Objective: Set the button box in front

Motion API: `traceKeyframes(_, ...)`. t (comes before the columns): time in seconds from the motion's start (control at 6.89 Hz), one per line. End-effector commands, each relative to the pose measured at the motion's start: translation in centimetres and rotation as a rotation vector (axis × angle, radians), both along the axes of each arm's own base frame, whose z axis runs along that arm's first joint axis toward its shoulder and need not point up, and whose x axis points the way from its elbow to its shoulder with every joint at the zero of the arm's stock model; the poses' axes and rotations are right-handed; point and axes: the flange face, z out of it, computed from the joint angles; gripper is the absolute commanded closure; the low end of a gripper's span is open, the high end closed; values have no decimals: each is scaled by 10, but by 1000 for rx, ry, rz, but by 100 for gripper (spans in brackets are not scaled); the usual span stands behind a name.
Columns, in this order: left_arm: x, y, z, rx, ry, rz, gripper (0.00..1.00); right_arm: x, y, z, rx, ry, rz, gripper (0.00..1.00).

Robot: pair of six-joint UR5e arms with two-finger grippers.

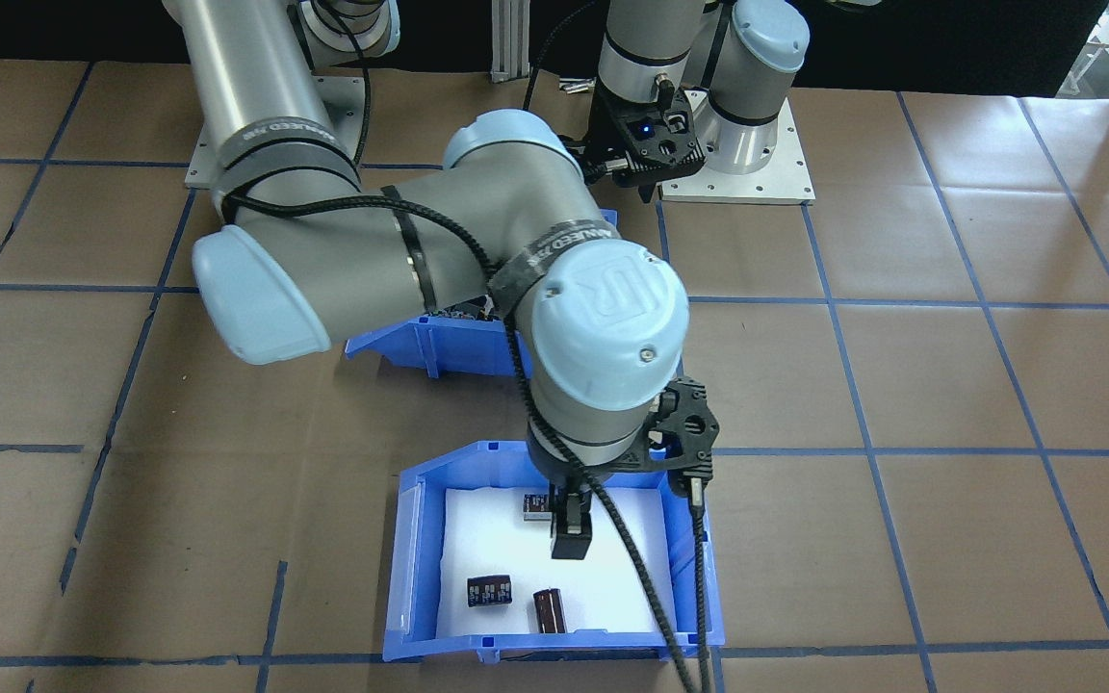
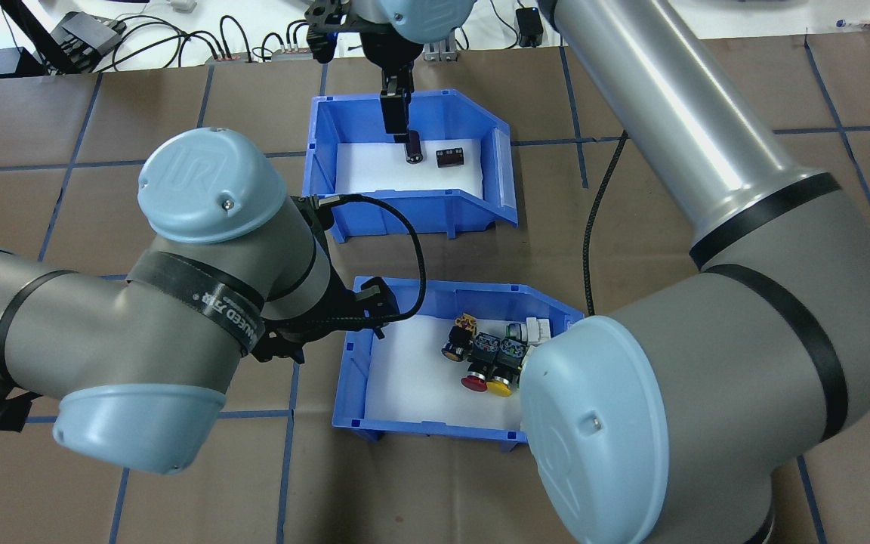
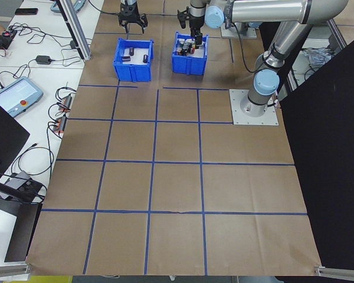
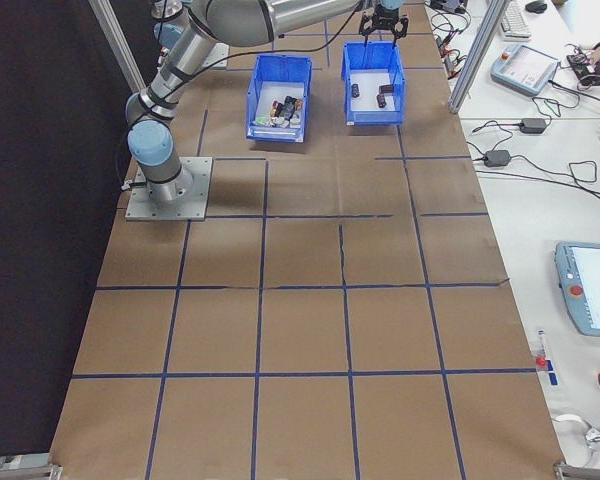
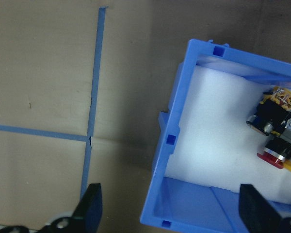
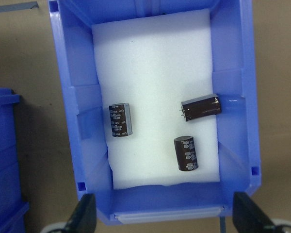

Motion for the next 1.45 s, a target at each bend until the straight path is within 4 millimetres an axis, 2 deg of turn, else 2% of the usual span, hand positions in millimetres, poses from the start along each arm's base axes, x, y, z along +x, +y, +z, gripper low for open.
traceKeyframes(0.0, -24, 31, -16, 58, -17, 327, 1, 47, 30, -39, 50, 36, -9, 0)
traceKeyframes(0.15, -38, 50, -38, 92, -51, 464, 1, 57, 42, -51, 70, 49, -5, 0)
traceKeyframes(0.29, -37, 62, -50, 111, -72, 580, 1, 60, 49, -58, 83, 63, -18, 0)
traceKeyframes(0.44, -39, 63, -52, 118, -79, 692, 1, 55, 58, -67, 107, 76, -26, 1)
traceKeyframes(0.58, -40, 65, -54, 131, -89, 865, 1, 52, 67, -66, 105, 76, -46, 1)
traceKeyframes(0.87, -47, 66, -63, 197, -72, 980, 1, 41, 86, -72, 93, 71, -49, 1)
traceKeyframes(1.02, -49, 65, -82, 197, -46, 998, 1, 39, 93, -90, 55, 51, -67, 0)
traceKeyframes(1.16, -51, 63, -102, 167, -2, 1011, 1, 38, 85, -99, -48, 61, -61, 0)
traceKeyframes(1.31, -51, 61, -110, 150, 17, 1011, 1, 39, 84, -107, -45, 65, -65, 0)
